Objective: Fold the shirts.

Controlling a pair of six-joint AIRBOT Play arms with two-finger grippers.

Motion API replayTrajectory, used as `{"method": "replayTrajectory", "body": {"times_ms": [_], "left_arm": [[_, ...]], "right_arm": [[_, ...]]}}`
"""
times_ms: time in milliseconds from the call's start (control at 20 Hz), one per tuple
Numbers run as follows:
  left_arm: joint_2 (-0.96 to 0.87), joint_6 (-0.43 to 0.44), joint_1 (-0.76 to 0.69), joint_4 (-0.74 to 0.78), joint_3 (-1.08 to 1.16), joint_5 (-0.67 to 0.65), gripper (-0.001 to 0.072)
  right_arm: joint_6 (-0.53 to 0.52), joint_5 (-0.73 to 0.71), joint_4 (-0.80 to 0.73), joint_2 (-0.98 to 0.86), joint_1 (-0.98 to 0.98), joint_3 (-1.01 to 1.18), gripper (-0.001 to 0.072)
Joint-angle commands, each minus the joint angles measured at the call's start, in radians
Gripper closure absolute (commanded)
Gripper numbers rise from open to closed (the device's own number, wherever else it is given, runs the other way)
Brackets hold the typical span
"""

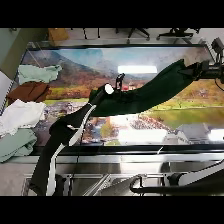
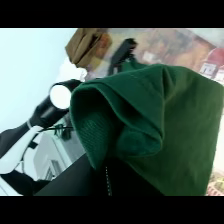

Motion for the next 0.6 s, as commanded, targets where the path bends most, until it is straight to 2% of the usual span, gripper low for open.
{"method": "replayTrajectory", "body": {"times_ms": [0, 200, 350, 450, 550], "left_arm": [[-0.045, -0.037, -0.045, -0.094, -0.002, 0.14, 0.0691], [-0.069, 0.026, -0.076, -0.214, 0.022, 0.121, 0.069], [-0.03, 0.032, -0.04, -0.285, 0.037, 0.009, 0.0691], [0.058, 0.092, 0.029, -0.341, 0.009, -0.108, 0.0691], [0.188, 0.201, 0.126, -0.406, -0.015, -0.238, 0.0692]], "right_arm": [[0.031, 0.056, 0.017, 0.047, 0.0, 0.002, 0.0697], [0.031, 0.06, 0.016, 0.049, 0.013, 0.001, 0.0697], [0.046, 0.06, 0.016, 0.049, 0.012, 0.001, 0.0697], [0.049, 0.051, 0.005, 0.049, 0.013, 0.001, 0.0697], [0.063, 0.012, -0.021, 0.046, 0.026, 0.0, 0.0697]]}}
